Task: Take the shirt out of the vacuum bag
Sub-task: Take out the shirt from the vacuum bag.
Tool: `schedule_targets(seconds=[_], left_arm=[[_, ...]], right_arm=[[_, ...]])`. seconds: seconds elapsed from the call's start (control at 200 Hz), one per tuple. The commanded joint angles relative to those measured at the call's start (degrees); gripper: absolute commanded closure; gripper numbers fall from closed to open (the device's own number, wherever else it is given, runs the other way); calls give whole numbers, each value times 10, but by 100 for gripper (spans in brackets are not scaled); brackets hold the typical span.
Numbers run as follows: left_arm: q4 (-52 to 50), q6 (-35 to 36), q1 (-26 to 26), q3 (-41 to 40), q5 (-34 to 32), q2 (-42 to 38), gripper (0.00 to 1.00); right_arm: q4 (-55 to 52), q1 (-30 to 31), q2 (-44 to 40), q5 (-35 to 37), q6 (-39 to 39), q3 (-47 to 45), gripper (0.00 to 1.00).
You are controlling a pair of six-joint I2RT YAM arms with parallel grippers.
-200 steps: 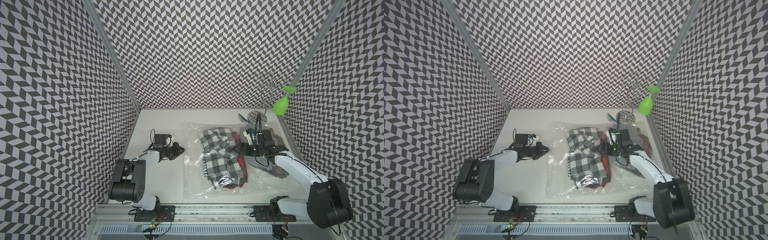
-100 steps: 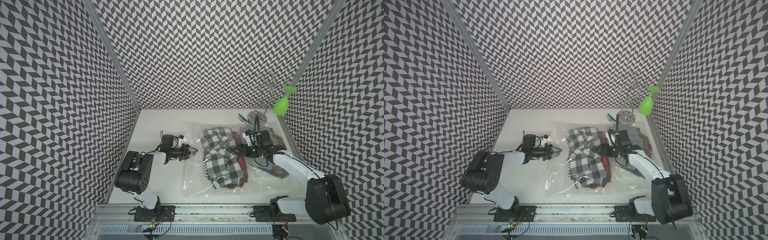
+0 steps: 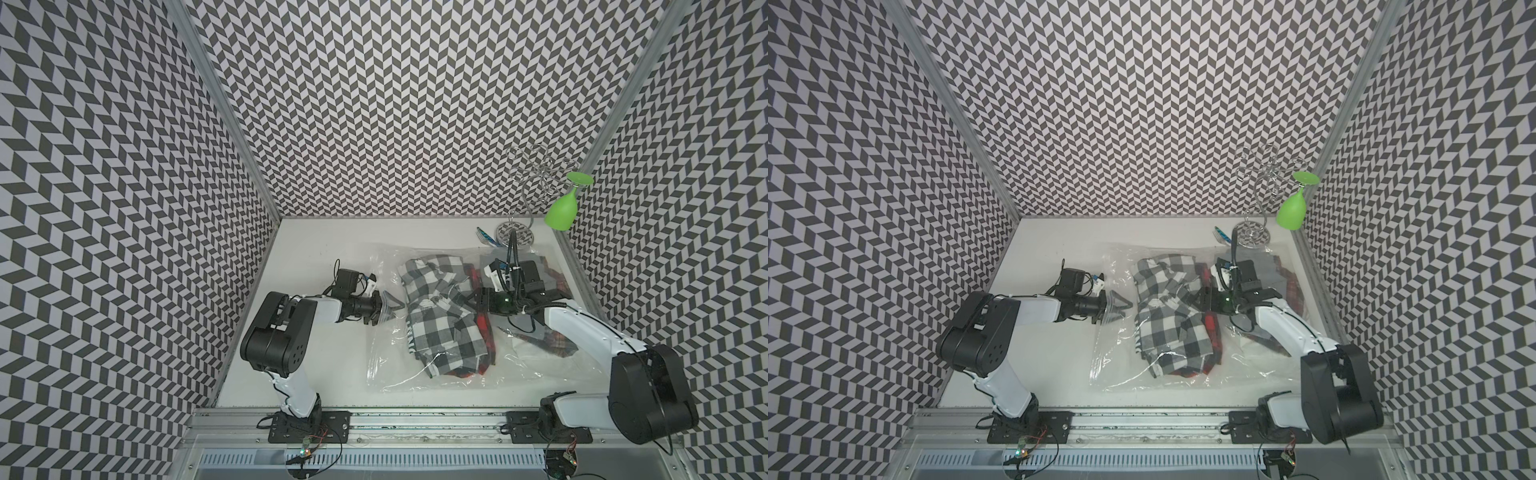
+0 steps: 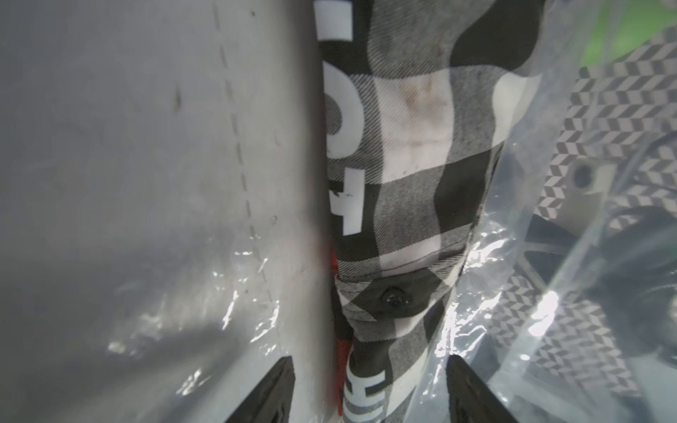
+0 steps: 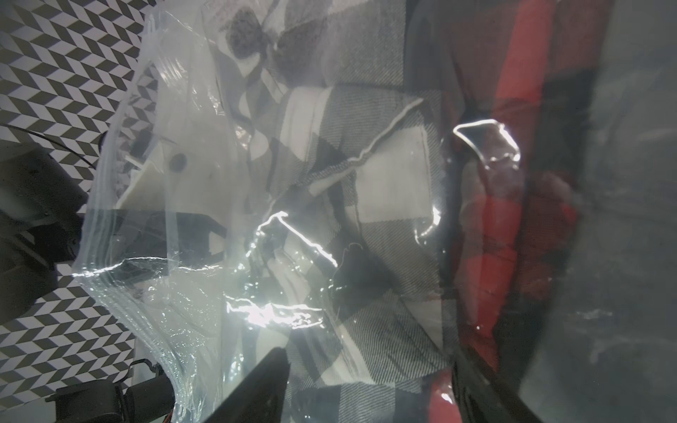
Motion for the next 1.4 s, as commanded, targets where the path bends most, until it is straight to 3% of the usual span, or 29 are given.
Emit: schedule_targets(seconds=[0.0,0.516,0.556,0.731,0.906,1.056,1.211,1.397], left_arm=[[-9,21,-23,20,-19,24,31],[24,-4,-74,99,-37,124,33],[25,-4,-76,101,-39,127,37],[20,-2,-78,102,-51,127,76],[39,-16,-78,107,-41,107,99],[40,-26,-78,114,-38,73,100],[22,-26,-78,117,-42,33,100],[15,-39,-78,117,-40,-2,100]], right_arm=[[17,2,4,2,-2,12,28],[30,1,15,0,1,2,28],[31,2,14,0,0,2,28],[29,1,13,1,0,2,28],[19,1,12,1,-9,7,27],[4,-12,3,-1,-20,23,23],[-2,-66,-18,-6,-10,39,17],[6,-96,3,-28,10,47,20]])
